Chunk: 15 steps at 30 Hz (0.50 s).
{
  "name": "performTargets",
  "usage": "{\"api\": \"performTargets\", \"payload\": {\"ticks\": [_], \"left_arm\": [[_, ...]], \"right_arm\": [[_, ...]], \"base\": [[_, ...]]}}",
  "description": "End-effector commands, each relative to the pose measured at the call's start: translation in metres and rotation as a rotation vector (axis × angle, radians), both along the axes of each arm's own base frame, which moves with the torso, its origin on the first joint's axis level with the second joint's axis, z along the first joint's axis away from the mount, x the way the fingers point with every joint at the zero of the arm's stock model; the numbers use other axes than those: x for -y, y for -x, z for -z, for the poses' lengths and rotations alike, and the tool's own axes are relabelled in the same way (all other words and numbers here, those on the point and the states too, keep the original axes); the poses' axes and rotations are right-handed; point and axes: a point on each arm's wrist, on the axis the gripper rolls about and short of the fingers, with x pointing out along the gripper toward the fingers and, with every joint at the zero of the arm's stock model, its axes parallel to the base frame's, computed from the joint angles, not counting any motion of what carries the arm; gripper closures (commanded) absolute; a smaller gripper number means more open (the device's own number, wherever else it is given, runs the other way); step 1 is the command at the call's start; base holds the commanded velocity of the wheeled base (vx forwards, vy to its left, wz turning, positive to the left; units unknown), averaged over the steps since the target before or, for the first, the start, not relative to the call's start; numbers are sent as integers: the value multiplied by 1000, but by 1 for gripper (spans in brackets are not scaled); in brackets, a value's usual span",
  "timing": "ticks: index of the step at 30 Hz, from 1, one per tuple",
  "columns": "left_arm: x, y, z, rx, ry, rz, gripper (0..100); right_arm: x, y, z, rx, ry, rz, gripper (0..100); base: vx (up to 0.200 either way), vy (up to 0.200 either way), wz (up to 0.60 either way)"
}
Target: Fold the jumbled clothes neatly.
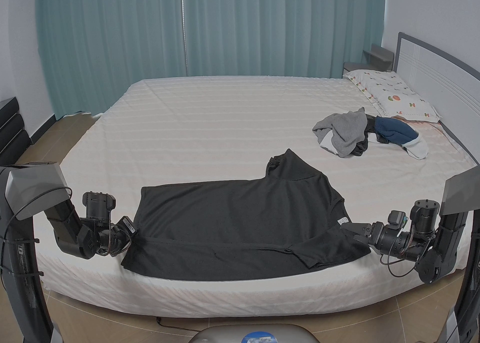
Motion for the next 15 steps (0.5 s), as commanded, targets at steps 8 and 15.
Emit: {"api": "performTargets", "payload": {"ticks": [8, 15], "left_arm": [[0, 0, -1, 3, 2, 0, 100], [0, 0, -1, 3, 0, -1, 100]], "right_arm": [[2, -34, 27, -28, 5, 10, 0], [-2, -49, 43, -30, 5, 0, 0]], "base": [[0, 0, 0], [0, 0, 0]]}}
